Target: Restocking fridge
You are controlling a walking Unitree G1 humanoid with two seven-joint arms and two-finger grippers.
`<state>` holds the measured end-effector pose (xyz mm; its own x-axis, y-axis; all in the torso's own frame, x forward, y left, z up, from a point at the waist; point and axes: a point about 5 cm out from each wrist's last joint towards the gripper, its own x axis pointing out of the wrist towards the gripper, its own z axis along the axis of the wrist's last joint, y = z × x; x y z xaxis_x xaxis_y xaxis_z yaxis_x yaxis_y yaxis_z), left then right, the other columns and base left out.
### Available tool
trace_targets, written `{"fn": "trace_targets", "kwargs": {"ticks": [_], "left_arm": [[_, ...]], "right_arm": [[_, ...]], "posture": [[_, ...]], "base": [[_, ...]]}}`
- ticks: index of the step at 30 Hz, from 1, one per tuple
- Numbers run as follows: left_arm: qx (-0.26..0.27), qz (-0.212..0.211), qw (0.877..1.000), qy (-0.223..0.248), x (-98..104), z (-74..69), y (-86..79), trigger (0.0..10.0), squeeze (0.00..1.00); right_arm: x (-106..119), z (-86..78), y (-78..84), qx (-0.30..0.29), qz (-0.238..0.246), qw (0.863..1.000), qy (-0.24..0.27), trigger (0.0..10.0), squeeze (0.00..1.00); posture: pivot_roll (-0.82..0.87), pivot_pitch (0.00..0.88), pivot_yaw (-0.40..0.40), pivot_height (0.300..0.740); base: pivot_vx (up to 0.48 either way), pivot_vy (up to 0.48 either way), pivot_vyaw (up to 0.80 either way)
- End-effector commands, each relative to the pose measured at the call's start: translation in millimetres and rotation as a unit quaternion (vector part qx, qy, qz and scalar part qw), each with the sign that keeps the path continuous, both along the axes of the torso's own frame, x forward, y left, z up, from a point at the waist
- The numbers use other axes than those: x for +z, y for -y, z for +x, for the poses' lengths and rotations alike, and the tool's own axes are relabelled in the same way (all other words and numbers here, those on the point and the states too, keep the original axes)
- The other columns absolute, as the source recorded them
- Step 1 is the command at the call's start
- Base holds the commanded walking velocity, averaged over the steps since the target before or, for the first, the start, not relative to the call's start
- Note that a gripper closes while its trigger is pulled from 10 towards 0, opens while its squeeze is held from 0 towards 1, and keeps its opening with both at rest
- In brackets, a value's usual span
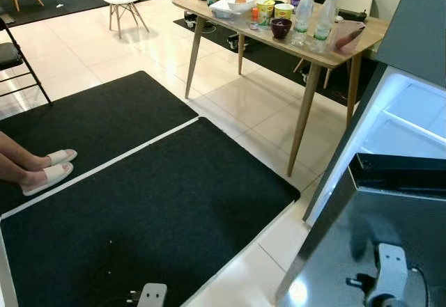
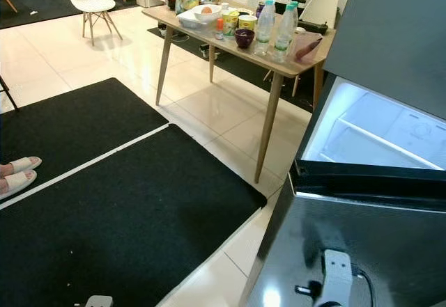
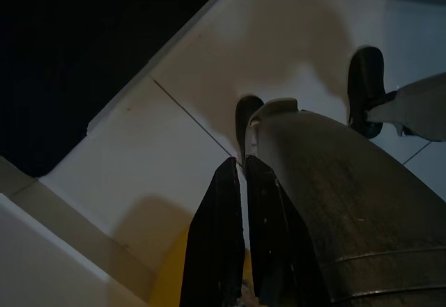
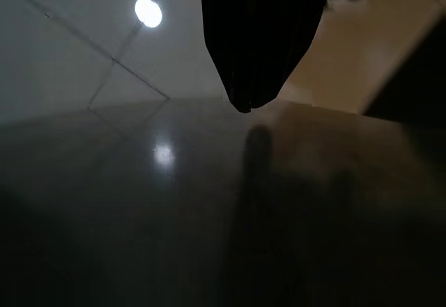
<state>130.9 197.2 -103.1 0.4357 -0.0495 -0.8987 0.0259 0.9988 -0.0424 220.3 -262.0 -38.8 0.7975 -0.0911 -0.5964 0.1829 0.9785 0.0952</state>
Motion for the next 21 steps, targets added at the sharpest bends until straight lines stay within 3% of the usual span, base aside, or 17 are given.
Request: {"fn": "trace_targets", "kwargs": {"ticks": [1,3,5,9,12,13,18,19,20,21], "left_arm": [[-0.002,0.003,1.0,-0.012,-1.8,-6.8,-3.1,10.0,0.0],[-0.002,0.003,1.0,-0.012,-1.8,-7.1,-3.4,10.0,0.0],[-0.001,0.004,1.0,-0.013,-2.3,-9.9,-5.1,10.0,0.0],[-0.002,0.004,1.0,-0.018,-3.5,-14.8,-6.2,10.0,0.0],[0.003,0.005,1.0,-0.022,-4.5,-19.1,-7.2,10.0,0.0],[0.003,0.005,1.0,-0.022,-4.5,-19.1,-7.2,10.0,0.0],[0.01,0.005,1.0,-0.021,-4.8,-21.1,-8.6,10.0,0.0],[0.01,0.005,1.0,-0.021,-4.8,-21.1,-8.6,10.0,0.0],[0.013,0.005,1.0,-0.019,-4.6,-20.9,-8.9,10.0,0.0],[0.015,0.004,1.0,-0.018,-4.6,-20.7,-9.0,10.0,0.0]], "right_arm": [[9.5,11.2,0.8,0.006,0.001,0.999,0.031,10.0,0.0],[14.1,17.1,0.2,0.01,0.004,0.999,0.045,10.0,0.0],[31.7,39.8,-6.3,0.038,0.008,0.995,0.093,10.0,0.0],[46.6,58.7,-15.0,0.06,0.011,0.99,0.126,10.0,0.0],[82.3,96.7,-28.2,0.083,0.001,0.979,0.184,10.0,0.0],[82.3,96.7,-28.2,0.083,0.001,0.979,0.184,10.0,0.0],[164.1,151.4,-36.8,0.064,-0.04,0.952,0.297,10.0,0.0],[164.1,151.4,-36.8,0.064,-0.04,0.952,0.297,10.0,0.0],[192.3,163.4,-39.2,0.057,-0.042,0.938,0.341,10.0,0.0],[202.0,166.8,-40.2,0.056,-0.045,0.932,0.355,10.0,0.0]], "posture": [[-0.03,0.057,-0.024,0.74],[-0.03,0.06,-0.028,0.74],[-0.02,0.071,-0.032,0.74],[-0.01,0.077,-0.035,0.74],[0.0,0.091,-0.041,0.74],[0.0,0.091,-0.041,0.74],[0.02,0.096,-0.046,0.74],[0.02,0.096,-0.046,0.74],[0.02,0.096,-0.052,0.74],[0.02,0.096,-0.052,0.74]], "base": [[0.0,0.0,0.0],[0.0,0.0,0.0],[0.0,0.0,0.0],[0.0,0.0,0.0],[0.0,0.0,0.0],[0.0,0.0,0.0],[0.0,0.0,0.0],[0.0,0.0,0.0],[0.0,0.0,0.0],[0.0,0.0,0.0]]}}
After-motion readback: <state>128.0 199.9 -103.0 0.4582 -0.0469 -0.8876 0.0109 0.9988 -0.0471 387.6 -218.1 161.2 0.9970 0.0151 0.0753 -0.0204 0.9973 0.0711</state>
